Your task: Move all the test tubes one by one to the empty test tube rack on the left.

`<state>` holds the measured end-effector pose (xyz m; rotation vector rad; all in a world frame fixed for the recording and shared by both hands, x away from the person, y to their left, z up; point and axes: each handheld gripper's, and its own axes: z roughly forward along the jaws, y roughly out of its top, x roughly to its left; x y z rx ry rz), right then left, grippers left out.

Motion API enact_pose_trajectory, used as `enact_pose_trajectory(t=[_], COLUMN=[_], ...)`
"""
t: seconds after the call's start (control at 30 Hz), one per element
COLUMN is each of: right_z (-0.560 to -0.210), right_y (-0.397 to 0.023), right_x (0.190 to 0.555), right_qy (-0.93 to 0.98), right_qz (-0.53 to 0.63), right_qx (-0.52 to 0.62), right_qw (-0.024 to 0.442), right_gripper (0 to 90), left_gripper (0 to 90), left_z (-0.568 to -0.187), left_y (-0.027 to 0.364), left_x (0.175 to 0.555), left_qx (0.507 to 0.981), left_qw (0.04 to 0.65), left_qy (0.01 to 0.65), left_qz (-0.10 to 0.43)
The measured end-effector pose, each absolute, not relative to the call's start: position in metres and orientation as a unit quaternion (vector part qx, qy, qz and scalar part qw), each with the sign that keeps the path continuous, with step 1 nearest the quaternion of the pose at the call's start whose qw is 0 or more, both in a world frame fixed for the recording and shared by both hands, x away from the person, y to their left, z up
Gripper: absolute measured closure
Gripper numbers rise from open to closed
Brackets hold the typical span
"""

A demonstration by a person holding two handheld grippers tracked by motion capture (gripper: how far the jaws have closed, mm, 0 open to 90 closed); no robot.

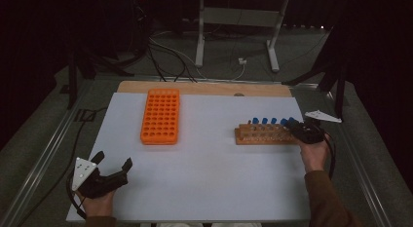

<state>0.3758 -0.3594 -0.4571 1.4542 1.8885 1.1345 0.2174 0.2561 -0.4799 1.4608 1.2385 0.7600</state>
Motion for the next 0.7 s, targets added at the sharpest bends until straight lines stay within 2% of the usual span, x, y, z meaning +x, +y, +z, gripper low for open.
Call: enact_pose_trajectory(t=[0.7], right_z=[-0.446], right_y=[-0.36], right_x=[0.369], right_qy=[0.682], right_qz=[0.437], right_qx=[0.522], right_qw=[0.267], right_gripper=[76.7], left_gripper=[1.0], left_z=[-0.481], left_y=[0.255], left_x=[0.218], left_qx=[0.61], left_qw=[0.512], left_qy=[0.516], left_qz=[0.315])
